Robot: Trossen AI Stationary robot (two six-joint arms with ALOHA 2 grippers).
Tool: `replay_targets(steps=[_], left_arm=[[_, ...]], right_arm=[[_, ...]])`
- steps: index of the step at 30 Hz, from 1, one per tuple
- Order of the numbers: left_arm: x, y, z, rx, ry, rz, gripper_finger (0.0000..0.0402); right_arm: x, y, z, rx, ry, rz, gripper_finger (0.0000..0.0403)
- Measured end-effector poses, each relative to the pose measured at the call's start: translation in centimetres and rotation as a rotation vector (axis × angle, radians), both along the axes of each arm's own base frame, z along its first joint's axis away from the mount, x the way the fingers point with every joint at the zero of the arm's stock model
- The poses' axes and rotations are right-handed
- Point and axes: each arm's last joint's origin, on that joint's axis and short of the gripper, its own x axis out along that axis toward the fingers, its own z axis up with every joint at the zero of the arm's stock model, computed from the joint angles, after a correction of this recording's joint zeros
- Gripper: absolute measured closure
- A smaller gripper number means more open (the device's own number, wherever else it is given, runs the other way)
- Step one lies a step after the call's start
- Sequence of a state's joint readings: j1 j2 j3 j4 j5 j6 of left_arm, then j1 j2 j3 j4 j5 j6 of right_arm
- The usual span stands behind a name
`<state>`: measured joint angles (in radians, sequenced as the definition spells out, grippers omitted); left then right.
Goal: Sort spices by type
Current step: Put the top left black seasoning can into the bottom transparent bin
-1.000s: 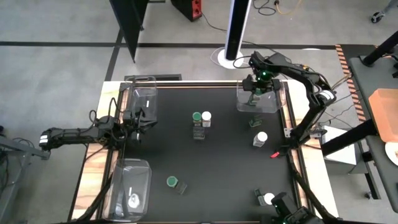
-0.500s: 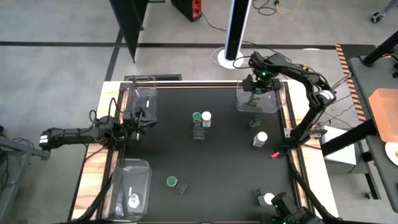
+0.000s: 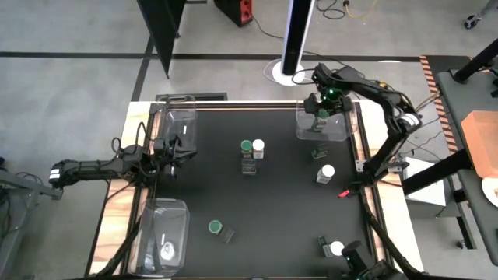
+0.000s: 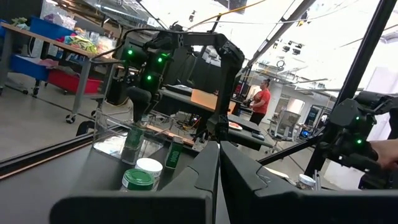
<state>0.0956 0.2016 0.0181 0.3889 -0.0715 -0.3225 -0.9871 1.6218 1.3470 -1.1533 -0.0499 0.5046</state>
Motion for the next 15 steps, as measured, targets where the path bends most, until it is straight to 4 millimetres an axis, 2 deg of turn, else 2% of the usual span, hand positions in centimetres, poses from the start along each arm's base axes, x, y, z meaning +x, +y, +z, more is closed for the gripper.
replay_targets(steps=[4,10,15], left_arm=[[0.0,0.0,0.0,0.0,0.0,0.0,0.0402],[0.0,0.0,0.0,0.0,0.0,0.0,0.0402],[0.0,0.0,0.0,-0.001,0.0,0.0,0.0402]], right_arm=[[0.0,0.1,2.1,-0.037,-0.024,0.005,0.009],[-0.2,0.7,7.1,-0.167,-0.086,0.044,0.0095],[0.7,4.2,11.0,-0.393,-0.145,0.203,0.0113]])
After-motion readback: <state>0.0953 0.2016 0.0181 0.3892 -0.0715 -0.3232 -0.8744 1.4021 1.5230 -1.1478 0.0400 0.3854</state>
